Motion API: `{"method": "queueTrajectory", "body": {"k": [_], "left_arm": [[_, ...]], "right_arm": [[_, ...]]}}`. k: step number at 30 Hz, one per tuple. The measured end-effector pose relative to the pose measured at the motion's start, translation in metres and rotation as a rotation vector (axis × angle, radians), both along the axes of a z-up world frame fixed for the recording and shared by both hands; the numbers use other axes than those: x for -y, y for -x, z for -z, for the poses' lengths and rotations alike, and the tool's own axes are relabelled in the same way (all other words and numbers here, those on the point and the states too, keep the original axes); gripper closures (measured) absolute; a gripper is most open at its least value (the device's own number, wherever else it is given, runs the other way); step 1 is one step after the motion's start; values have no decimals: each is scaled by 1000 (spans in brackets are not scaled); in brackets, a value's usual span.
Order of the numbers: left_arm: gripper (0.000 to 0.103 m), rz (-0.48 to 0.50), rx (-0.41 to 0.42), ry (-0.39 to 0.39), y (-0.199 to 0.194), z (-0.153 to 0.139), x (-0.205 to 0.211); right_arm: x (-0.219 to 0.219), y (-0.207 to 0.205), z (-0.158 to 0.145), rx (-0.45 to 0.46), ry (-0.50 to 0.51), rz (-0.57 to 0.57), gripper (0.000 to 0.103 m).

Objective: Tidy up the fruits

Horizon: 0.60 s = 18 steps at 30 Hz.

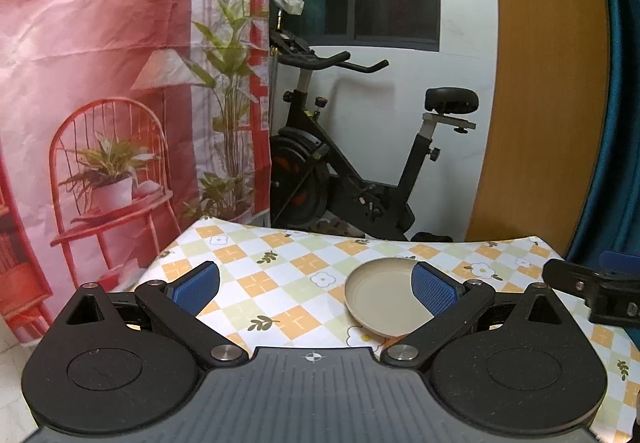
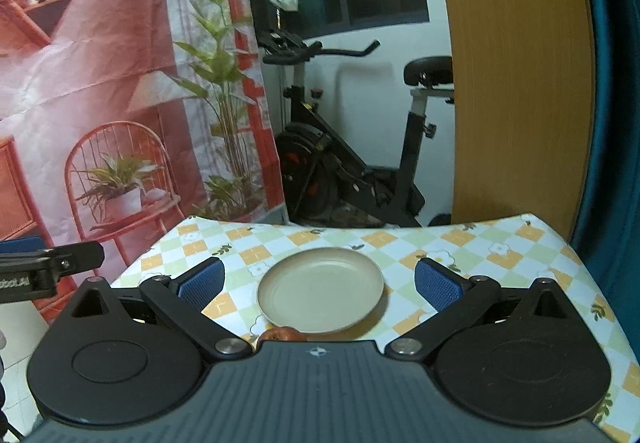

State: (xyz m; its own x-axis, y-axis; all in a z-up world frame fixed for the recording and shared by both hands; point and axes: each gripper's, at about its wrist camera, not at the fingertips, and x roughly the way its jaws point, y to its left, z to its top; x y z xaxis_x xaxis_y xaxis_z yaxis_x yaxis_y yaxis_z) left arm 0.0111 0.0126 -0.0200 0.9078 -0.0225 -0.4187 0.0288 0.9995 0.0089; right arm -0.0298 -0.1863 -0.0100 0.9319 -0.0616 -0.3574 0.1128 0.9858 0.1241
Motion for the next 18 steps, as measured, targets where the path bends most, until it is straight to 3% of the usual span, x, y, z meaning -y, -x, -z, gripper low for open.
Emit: {"method": "queueTrajectory", "body": {"k": [9, 16, 18], "left_arm": [[0, -10, -25, -8, -14, 22, -7], [6, 16, -8, -65, -9, 33, 0], [6, 18, -13, -45, -10, 38, -2]], "right_arm": [[7, 8, 42, 199, -40, -49, 0], [14, 0, 72, 165, -66, -113, 0], [15, -1, 81, 154, -74, -116, 0]]}}
